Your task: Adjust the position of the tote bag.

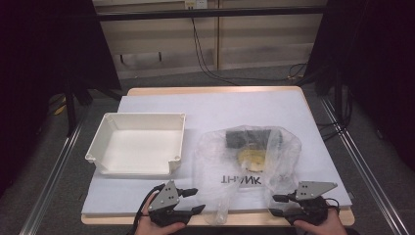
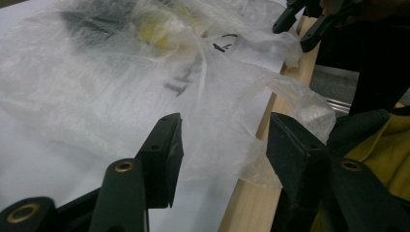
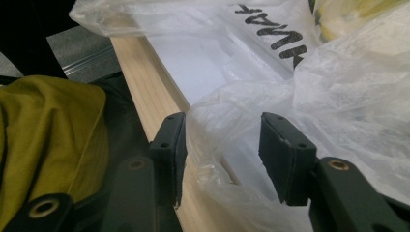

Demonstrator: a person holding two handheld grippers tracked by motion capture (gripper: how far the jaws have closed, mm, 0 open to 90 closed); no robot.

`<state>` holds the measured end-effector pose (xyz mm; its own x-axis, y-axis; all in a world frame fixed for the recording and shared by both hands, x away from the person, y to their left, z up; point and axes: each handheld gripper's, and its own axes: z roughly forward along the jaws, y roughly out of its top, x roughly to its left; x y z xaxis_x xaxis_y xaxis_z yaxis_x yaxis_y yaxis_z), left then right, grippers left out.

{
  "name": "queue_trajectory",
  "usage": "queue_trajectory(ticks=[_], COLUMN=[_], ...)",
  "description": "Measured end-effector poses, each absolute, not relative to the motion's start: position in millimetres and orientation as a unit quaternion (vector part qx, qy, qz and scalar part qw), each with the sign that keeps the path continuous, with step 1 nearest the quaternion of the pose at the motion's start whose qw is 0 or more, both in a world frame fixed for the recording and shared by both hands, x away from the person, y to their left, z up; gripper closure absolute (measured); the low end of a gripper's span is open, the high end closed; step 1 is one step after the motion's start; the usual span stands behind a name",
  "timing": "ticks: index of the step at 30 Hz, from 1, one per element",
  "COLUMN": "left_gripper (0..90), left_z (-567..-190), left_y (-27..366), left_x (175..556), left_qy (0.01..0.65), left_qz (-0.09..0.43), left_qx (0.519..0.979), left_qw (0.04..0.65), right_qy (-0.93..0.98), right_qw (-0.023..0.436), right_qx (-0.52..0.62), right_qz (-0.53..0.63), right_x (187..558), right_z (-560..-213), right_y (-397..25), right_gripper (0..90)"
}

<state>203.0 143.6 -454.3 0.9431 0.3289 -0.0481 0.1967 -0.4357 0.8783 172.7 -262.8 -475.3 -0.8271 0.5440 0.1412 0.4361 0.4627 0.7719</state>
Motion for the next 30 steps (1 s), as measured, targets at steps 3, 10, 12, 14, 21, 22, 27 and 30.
queue_trajectory(ticks=[3, 10, 12, 14, 21, 22, 27, 30], left_gripper=[44.6, 41.8, 40.6, 38.8, 31.0, 30.8, 28.5, 27.6], left_z=[-453.4, -454.0, -452.3, -451.6, -453.0, -454.4, -459.1, -462.9], left_y=[135.0, 123.6, 120.3, 115.0, 95.7, 94.1, 86.3, 82.4], left_x=[201.0, 202.8, 202.8, 202.4, 202.8, 203.7, 212.8, 217.9], left_qy=[0.145, 0.135, 0.134, 0.127, 0.109, 0.108, 0.097, 0.093], left_qz=[0.060, 0.047, 0.043, 0.037, 0.011, 0.010, 0.014, 0.014], left_qx=[0.847, 0.849, 0.848, 0.848, 0.853, 0.853, 0.863, 0.867], left_qw=[0.507, 0.509, 0.511, 0.513, 0.511, 0.510, 0.497, 0.489], right_qy=[0.858, 0.868, 0.870, 0.874, 0.870, 0.869, 0.868, 0.866], right_qw=[0.065, 0.063, 0.067, 0.076, 0.098, 0.097, 0.087, 0.081], right_qx=[0.283, 0.271, 0.267, 0.261, 0.278, 0.277, 0.281, 0.286], right_qz=[0.424, 0.412, 0.409, 0.403, 0.396, 0.397, 0.400, 0.402], right_x=[173.6, 177.5, 179.0, 179.6, 181.1, 181.7, 184.2, 185.6], right_z=[-476.7, -480.2, -481.2, -483.1, -482.7, -482.9, -483.0, -483.0], right_y=[-258.7, -246.8, -244.0, -239.9, -241.5, -242.2, -245.2, -246.6], right_gripper=[49.9, 50.0, 49.4, 52.0, 75.5, 81.5, 90.0, 90.0])
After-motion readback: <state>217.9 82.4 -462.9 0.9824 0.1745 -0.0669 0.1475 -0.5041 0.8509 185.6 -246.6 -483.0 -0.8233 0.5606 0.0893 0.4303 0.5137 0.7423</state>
